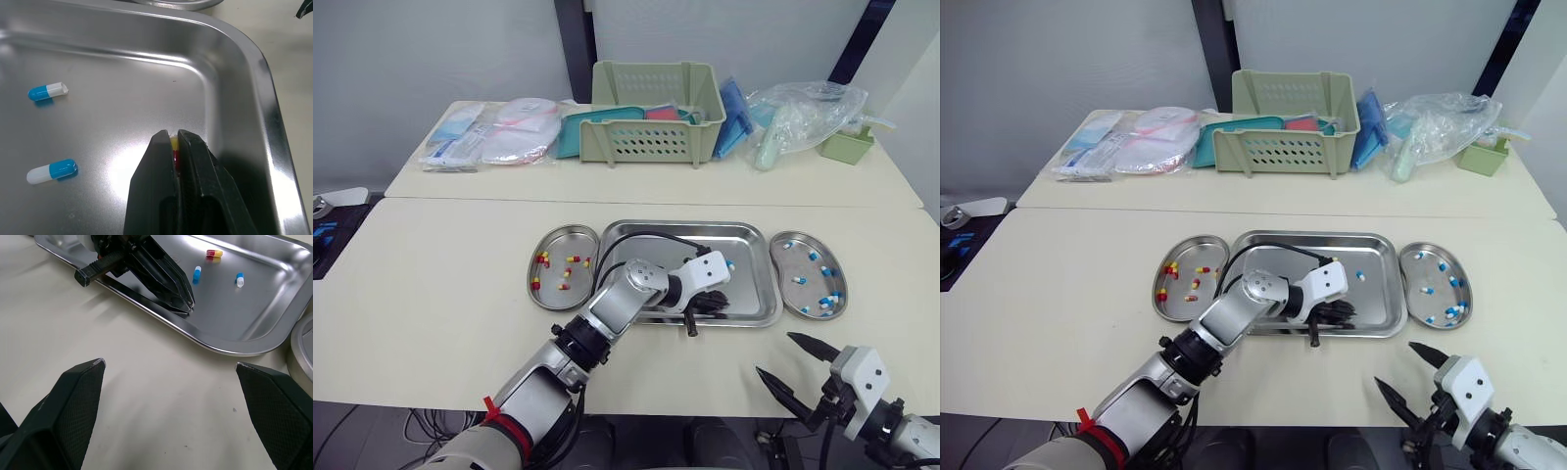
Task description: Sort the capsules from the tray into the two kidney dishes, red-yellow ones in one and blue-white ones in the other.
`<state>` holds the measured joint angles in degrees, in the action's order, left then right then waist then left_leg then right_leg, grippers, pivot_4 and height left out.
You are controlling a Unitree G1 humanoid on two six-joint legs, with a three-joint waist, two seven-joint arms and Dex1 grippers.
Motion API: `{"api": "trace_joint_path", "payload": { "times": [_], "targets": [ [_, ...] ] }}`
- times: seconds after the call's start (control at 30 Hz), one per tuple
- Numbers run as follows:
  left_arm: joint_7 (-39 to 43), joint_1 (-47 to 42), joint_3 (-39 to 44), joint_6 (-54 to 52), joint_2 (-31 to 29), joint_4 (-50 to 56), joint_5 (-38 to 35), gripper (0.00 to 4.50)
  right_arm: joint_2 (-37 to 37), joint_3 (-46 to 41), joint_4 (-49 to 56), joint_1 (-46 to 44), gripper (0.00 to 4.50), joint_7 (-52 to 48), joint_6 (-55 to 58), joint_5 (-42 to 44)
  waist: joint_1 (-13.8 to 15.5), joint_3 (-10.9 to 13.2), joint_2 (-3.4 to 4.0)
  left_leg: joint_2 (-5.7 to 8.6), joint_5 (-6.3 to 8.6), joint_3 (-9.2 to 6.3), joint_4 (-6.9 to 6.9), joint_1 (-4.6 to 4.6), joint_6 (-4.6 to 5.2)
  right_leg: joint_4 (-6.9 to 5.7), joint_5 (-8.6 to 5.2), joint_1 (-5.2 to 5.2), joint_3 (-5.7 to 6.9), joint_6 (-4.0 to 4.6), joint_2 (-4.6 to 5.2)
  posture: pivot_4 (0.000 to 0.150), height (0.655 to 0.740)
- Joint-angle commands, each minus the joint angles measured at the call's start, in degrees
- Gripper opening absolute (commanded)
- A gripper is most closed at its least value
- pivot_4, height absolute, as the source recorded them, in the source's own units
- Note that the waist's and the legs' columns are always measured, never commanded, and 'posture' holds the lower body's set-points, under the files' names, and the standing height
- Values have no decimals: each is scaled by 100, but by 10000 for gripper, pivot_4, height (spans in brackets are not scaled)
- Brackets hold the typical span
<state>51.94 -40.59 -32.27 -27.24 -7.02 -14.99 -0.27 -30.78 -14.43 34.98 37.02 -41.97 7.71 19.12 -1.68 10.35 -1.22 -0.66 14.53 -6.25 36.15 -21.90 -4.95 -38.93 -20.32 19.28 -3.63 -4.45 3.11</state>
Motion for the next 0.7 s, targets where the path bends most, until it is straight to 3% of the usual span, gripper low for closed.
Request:
{"api": "trace_joint_path", "payload": {
  "times": [0.03,0.17,0.37,0.53,0.7],
  "targets": [
    [59,10,11,31,36,19,18,415,-59,-22,261,-62,45000,56,52,30,0,0,0,0,0,0,0,0,0,0,0,0,0,0,0,1500,7400],
    [178,-96,302,-184,-61,581,-232,415,-138,-22,345,-168,45000,46,118,36,-9,1,0,0,0,0,0,-1,0,-1,0,1,-1,0,0,1500,7400],
    [329,-121,932,-1313,-627,2028,-827,415,-396,56,527,-488,45000,-137,125,69,-16,-2,4,-1,-1,-2,1,-1,-1,-2,0,1,2,0,0,1500,7400],
    [105,480,1858,-2342,-1600,3380,-1310,415,-754,365,590,-1037,45000,-462,340,241,-43,-7,13,-4,-1,-4,-1,1,-1,-2,0,1,1,0,-2,1500,7400],
    [-240,1258,2763,-3021,-2185,4134,-1786,415,-931,877,267,-1841,45000,-831,376,299,-12,-3,6,-3,0,-6,6,-1,0,-1,0,-1,3,0,0,1500,7400]
  ]
}}
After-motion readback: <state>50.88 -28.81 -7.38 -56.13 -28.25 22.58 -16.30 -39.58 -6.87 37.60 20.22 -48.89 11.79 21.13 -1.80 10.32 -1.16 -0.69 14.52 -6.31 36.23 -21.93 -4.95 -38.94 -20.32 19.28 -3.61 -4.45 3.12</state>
